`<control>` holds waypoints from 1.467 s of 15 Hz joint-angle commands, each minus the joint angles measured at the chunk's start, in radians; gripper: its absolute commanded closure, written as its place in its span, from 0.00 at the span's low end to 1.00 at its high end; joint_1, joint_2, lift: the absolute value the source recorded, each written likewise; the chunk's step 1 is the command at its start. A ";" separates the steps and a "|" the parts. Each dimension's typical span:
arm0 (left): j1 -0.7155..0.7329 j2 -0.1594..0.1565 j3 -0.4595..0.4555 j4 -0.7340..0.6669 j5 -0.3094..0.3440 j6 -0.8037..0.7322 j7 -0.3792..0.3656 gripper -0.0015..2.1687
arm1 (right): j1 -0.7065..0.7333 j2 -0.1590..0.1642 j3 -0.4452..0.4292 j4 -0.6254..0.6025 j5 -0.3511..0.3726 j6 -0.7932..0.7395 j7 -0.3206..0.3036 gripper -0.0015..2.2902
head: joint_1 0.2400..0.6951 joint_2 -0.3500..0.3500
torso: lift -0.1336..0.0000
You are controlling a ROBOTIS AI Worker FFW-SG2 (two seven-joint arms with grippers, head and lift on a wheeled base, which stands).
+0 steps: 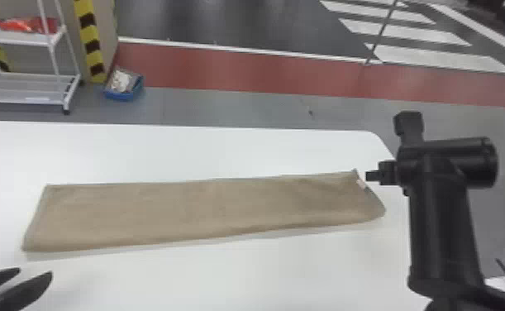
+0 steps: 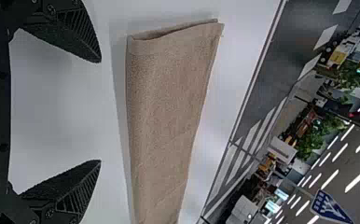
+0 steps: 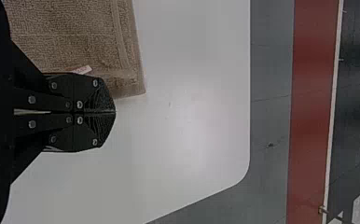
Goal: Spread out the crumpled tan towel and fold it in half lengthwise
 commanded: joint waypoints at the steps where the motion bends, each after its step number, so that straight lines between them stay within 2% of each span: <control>1: 0.002 -0.001 0.003 0.000 0.007 -0.003 0.002 0.06 | 0.006 0.010 -0.015 -0.028 -0.016 -0.029 -0.002 0.89 | 1.00 0.19 | 0.07; 2: 0.004 -0.001 0.005 0.000 0.007 -0.006 0.002 0.06 | 0.006 0.010 -0.025 -0.053 -0.031 -0.042 -0.002 0.90 | 1.00 0.19 | 0.07; 3: 0.005 -0.001 0.005 0.000 0.007 -0.006 0.002 0.06 | 0.001 0.009 -0.022 -0.057 -0.028 -0.020 0.003 0.97 | 1.00 0.20 | 0.07; 4: 0.005 -0.001 0.005 0.001 0.007 -0.009 0.002 0.06 | 0.003 0.006 -0.016 -0.057 -0.019 0.001 0.026 0.97 | 1.00 0.20 | 0.07; 5: 0.005 -0.003 0.005 0.003 0.007 -0.009 0.002 0.06 | 0.011 0.004 -0.010 -0.060 -0.016 0.023 0.072 0.87 | 1.00 0.20 | 0.07; 6: 0.005 -0.003 0.005 0.003 0.007 -0.009 0.002 0.06 | 0.029 0.006 -0.013 -0.076 -0.029 0.023 0.083 0.67 | 1.00 0.21 | 0.07; 7: 0.005 -0.003 0.005 0.003 0.007 -0.012 0.002 0.06 | 0.041 0.009 -0.015 -0.091 -0.032 0.013 0.084 0.54 | 1.00 0.22 | 0.07; 8: 0.005 -0.003 0.005 0.003 0.007 -0.012 0.002 0.06 | 0.043 0.010 -0.016 -0.093 -0.039 0.013 0.095 0.51 | 1.00 0.22 | 0.07; 13: 0.013 0.000 0.006 0.008 0.007 -0.018 -0.001 0.06 | 0.023 0.006 0.004 -0.062 0.001 0.020 0.086 0.50 | 1.00 0.22 | 0.07; 15: 0.015 0.000 0.006 0.008 0.007 -0.018 -0.001 0.06 | 0.018 0.007 0.002 -0.053 0.014 0.026 0.086 0.35 | 1.00 0.22 | 0.07; 17: 0.019 0.002 0.011 0.008 0.007 -0.018 -0.001 0.06 | 0.018 0.007 0.005 -0.053 0.021 0.038 0.086 0.24 | 1.00 0.22 | 0.07; 22: 0.027 0.002 0.013 0.014 0.009 -0.036 -0.003 0.07 | 0.029 0.013 0.007 -0.042 0.024 0.023 0.078 0.22 | 1.00 0.22 | 0.07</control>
